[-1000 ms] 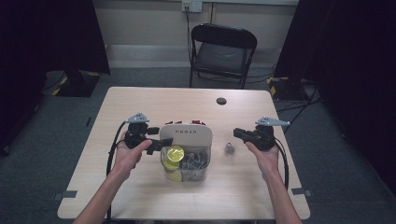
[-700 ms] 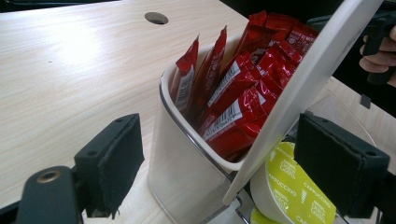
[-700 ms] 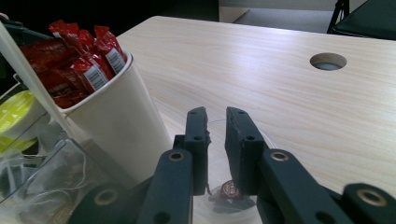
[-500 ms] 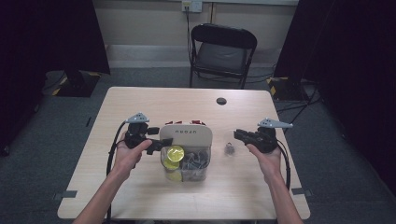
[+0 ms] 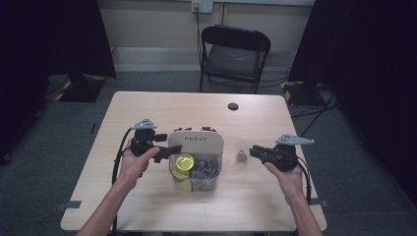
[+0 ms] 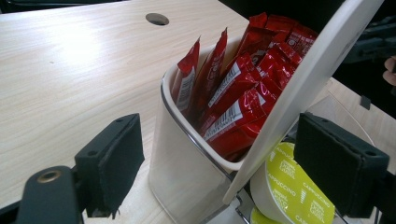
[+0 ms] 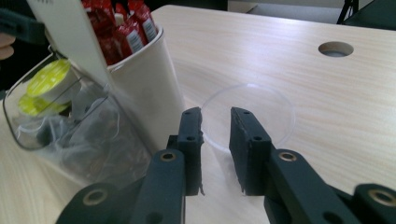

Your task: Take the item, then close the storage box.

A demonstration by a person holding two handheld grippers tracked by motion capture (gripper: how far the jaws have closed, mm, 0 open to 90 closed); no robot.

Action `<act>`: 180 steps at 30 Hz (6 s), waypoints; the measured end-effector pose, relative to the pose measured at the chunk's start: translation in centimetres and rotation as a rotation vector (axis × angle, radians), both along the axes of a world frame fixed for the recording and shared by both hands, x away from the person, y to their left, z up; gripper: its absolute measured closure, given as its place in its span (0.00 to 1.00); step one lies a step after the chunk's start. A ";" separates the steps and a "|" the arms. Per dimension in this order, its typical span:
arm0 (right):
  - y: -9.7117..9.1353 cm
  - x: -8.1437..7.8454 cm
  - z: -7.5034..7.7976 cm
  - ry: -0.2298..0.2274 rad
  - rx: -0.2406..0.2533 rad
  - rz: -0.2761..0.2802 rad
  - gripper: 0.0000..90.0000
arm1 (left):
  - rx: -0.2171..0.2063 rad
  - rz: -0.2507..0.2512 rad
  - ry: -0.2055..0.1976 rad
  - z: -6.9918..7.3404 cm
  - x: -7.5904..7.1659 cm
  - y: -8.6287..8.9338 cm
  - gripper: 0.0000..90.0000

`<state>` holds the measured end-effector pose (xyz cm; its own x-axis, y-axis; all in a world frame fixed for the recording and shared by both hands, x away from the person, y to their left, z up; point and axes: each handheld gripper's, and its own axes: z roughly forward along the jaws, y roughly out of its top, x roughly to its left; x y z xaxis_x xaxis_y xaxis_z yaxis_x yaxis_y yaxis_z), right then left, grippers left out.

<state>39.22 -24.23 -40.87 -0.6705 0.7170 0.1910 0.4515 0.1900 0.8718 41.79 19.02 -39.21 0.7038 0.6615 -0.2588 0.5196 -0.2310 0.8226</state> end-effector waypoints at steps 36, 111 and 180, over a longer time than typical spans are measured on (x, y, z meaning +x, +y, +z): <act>-1.0 -2.0 -8.2 0.196 -0.294 -0.135 0.17 | -0.064 0.043 -0.048 2.7 -0.8 3.4 0.21; -0.7 -2.8 -9.2 0.099 -0.323 -0.192 0.14 | -0.049 0.037 -0.082 2.3 -1.3 1.5 0.21; -0.7 -2.7 -9.2 0.099 -0.321 -0.195 0.14 | 0.060 -0.029 0.010 -1.7 -2.6 0.5 0.17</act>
